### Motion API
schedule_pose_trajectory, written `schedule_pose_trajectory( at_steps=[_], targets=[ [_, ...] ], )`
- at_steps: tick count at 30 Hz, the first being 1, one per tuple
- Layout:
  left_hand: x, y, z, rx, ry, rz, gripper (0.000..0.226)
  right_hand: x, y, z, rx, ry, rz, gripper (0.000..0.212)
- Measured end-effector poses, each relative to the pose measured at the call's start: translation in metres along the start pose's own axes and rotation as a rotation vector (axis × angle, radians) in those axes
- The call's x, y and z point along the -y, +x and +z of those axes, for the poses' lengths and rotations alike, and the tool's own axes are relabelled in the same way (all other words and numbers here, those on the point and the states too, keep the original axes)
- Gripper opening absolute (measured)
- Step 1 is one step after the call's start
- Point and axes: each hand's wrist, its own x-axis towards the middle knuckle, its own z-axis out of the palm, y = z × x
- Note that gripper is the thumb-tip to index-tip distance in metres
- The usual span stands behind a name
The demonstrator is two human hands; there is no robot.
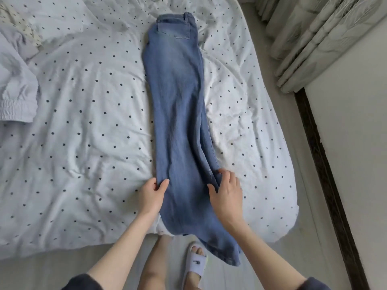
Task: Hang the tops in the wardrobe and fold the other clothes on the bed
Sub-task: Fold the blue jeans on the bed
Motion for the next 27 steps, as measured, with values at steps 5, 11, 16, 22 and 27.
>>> schedule_pose_trajectory(
  at_steps=[5,11,16,22,27],
  targets=[
    [0.038,-0.038,0.005,0.05,0.0,-0.023,0.026,-0.046,-0.049,0.01,-0.015,0.151,0.048,0.039],
    [0.092,-0.063,0.007,0.238,0.064,-0.055,0.019,-0.081,-0.076,0.027,0.014,0.304,0.167,0.036],
    [0.11,-0.068,0.014,0.353,-0.003,-0.011,0.018,-0.114,-0.092,0.042,0.117,0.33,0.205,0.031],
    [0.11,-0.064,0.018,0.41,-0.015,-0.047,0.018,-0.135,-0.103,0.048,0.169,0.223,0.245,0.02],
    [0.106,-0.085,0.003,0.411,-0.023,-0.027,0.017,-0.138,-0.123,0.042,0.18,0.172,0.268,0.04]
  ],
)
